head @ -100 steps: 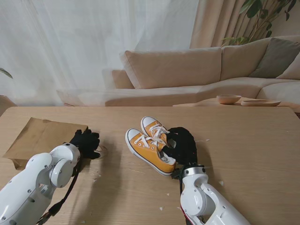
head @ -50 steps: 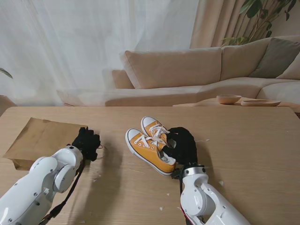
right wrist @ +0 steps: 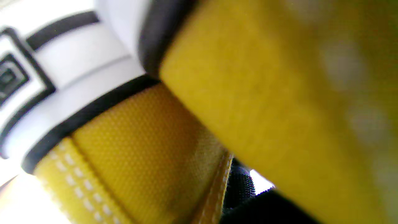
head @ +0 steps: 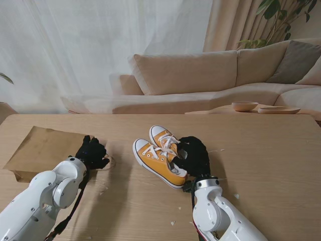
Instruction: Bag the shoes
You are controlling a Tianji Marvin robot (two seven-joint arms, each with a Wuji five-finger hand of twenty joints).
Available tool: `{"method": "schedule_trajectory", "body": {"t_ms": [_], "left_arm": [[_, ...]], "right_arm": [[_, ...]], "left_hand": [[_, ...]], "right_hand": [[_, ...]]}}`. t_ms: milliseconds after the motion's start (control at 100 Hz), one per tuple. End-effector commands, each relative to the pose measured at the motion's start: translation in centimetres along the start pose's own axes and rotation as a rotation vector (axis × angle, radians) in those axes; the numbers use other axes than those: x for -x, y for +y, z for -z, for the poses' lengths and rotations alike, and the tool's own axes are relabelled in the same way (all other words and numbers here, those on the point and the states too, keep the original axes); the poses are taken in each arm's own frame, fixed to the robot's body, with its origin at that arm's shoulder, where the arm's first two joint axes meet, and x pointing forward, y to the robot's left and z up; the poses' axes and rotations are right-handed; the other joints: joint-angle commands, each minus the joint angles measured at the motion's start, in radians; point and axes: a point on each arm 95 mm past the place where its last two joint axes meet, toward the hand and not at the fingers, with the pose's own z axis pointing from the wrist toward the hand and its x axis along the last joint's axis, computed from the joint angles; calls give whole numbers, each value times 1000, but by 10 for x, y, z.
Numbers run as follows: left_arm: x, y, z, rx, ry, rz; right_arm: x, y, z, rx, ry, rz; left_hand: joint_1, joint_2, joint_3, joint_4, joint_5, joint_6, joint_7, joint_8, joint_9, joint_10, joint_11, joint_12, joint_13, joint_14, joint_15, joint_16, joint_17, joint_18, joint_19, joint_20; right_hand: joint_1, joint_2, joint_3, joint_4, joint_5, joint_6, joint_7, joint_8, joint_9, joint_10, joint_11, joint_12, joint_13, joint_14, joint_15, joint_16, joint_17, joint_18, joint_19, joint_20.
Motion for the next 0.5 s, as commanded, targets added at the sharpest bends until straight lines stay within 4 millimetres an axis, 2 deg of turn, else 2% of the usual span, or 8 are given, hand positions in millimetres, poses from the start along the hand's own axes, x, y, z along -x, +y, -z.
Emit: {"method": "schedule_trajectory", "body": {"t_ms": [0,140,270,490], "left_arm": [[-3,-2,3,7,20,25],[-3,-6,9,-7,83,92],[-2,-11,16,-40,146,139],[-7,-20,29,-55,216,214]], "right_arm": [[-16,-1,-5,-5,41,-33],[-20,-7,-6,-38,73,-26],[-21,-13,-7,-68,94,-16],[-19,-16,-2,-100,98,-10]], "left_hand": [[-8,58,-36,29,6,99,-12,42,-29,26,38,-12,-41,10,-20,-8,-13,-4,-21,-27],[7,54,-66,37,-17,107,-54,63,-48,28,49,0,-43,3,-38,-2,-11,-7,-20,-45],[30,4,-48,23,15,107,-125,115,-22,27,51,49,-43,10,-5,41,-27,-2,34,37],[38,-8,-43,19,42,108,-170,161,-8,37,59,78,-45,20,28,51,-27,1,33,68]], "right_hand": [[80,175,137,89,97,-347,42,50,-20,-12,-14,-5,-10,-24,-8,-1,1,-15,3,11],[78,178,135,89,95,-352,40,50,-21,-11,-16,-5,-7,-25,-8,-1,2,-14,4,12],[76,180,134,90,94,-352,39,51,-22,-10,-17,-6,-6,-24,-7,0,4,-13,4,11],[77,183,130,92,89,-352,38,55,-24,-10,-16,-5,-4,-24,-9,-1,4,-14,4,11]]}}
